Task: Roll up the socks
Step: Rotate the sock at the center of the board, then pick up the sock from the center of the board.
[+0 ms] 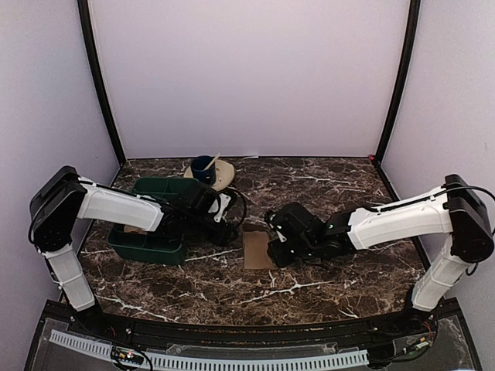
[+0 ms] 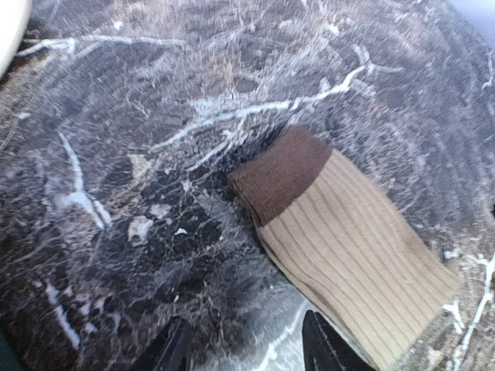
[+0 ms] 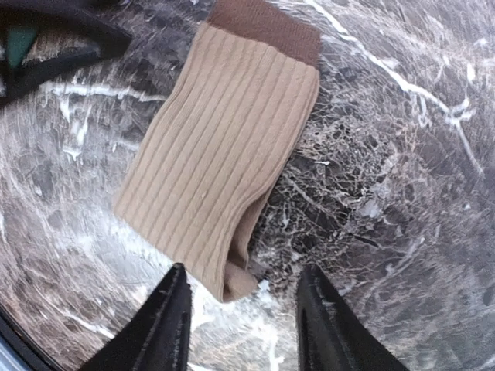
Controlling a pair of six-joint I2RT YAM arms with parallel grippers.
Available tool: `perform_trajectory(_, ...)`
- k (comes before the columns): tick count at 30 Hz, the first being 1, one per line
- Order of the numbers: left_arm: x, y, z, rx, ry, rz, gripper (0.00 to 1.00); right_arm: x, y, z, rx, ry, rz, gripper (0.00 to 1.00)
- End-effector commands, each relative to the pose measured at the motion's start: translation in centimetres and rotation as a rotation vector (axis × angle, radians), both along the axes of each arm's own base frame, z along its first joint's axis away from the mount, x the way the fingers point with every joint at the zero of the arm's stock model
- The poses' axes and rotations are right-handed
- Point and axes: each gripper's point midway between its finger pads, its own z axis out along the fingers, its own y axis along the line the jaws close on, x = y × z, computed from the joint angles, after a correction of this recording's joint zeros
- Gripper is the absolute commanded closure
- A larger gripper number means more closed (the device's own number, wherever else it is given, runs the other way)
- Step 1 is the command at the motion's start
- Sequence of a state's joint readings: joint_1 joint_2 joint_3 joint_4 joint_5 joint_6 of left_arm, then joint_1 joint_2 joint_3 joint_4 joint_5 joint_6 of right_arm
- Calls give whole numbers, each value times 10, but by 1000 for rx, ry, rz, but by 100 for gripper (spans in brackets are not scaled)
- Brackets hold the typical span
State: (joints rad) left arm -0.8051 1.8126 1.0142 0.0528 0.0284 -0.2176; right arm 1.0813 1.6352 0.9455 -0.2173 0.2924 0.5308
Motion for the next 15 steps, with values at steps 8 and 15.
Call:
perform_trajectory(8, -19, 8, 45, -136, -25, 11, 48, -11, -1, 45, -231, -156, 375, 47)
perform_trajectory(15, -33, 8, 44, -146, -17, -2, 48, -30, 11, 29, -341, -136, 574, 47)
